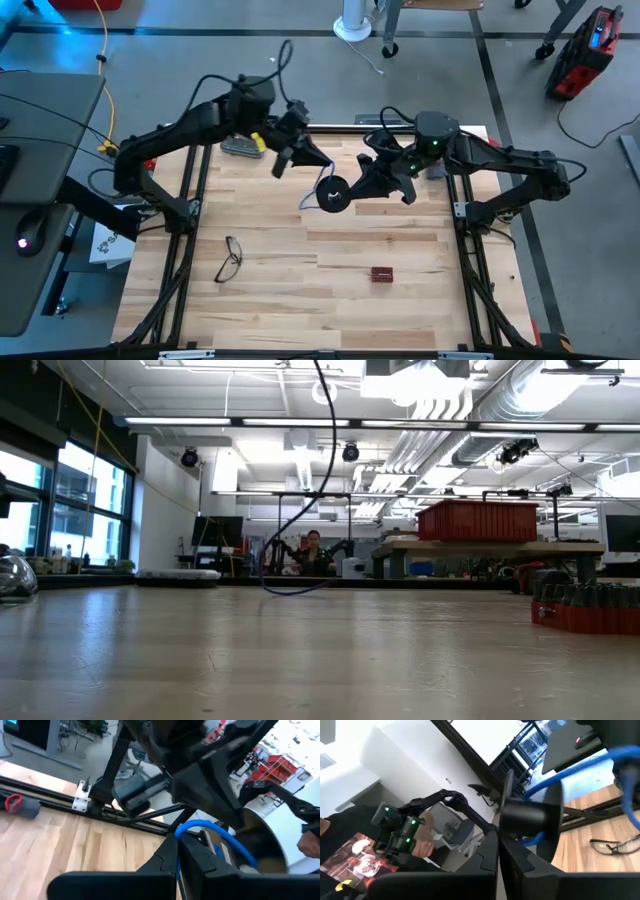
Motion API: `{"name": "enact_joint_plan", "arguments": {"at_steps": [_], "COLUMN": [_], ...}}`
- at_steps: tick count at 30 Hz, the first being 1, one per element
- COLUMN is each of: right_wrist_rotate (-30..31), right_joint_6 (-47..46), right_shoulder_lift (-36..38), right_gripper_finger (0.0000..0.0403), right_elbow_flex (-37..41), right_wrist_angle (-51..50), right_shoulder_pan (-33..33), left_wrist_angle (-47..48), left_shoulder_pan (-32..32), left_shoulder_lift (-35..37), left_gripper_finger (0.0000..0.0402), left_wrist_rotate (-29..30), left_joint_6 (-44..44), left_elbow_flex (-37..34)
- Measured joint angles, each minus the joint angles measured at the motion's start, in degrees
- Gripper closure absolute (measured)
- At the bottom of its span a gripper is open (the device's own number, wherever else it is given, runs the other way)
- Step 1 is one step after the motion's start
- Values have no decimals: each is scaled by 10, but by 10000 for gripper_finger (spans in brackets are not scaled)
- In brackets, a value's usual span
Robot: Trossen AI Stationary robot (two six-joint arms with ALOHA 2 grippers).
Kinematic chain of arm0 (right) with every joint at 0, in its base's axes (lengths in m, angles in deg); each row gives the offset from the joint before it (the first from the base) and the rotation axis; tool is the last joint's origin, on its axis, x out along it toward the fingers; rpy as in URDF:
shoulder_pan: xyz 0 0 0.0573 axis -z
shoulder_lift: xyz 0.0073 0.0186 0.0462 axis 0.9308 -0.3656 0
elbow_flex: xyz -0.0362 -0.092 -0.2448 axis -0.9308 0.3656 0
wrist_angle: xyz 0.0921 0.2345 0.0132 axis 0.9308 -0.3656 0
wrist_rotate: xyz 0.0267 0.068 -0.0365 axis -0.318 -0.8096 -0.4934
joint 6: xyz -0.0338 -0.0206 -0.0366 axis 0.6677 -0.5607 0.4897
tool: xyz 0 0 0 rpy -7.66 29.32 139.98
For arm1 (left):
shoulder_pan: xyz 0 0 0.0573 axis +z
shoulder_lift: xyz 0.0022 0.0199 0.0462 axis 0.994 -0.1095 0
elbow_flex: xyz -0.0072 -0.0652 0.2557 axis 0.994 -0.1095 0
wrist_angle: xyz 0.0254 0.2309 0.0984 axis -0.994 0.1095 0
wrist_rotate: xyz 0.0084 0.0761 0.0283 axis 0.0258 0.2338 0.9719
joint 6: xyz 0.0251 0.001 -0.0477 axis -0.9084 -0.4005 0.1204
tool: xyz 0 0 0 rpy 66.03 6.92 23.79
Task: Coil cords
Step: Coil the blue wire onto the spool
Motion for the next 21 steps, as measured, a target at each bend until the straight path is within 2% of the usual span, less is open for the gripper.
{"name": "enact_joint_plan", "arguments": {"at_steps": [6,11,14,21], "right_wrist_rotate": [8,22,27,37], "right_joint_6": [4,11,12,27], "right_shoulder_lift": [-1,-1,-1,-1], "right_gripper_finger": [403,403,403,403], "right_elbow_flex": [0,0,0,0], "right_wrist_angle": [21,24,24,26], "right_shoulder_pan": [-3,-3,-3,-3], "left_wrist_angle": [-25,-49,-61,-51], "left_shoulder_pan": [0,1,1,-6], "left_shoulder_lift": [-28,-36,-30,-17], "left_gripper_finger": [400,393,386,334], "left_wrist_rotate": [-42,-85,-89,-88], "left_joint_6": [3,40,46,51], "left_elbow_flex": [13,13,13,13]}}
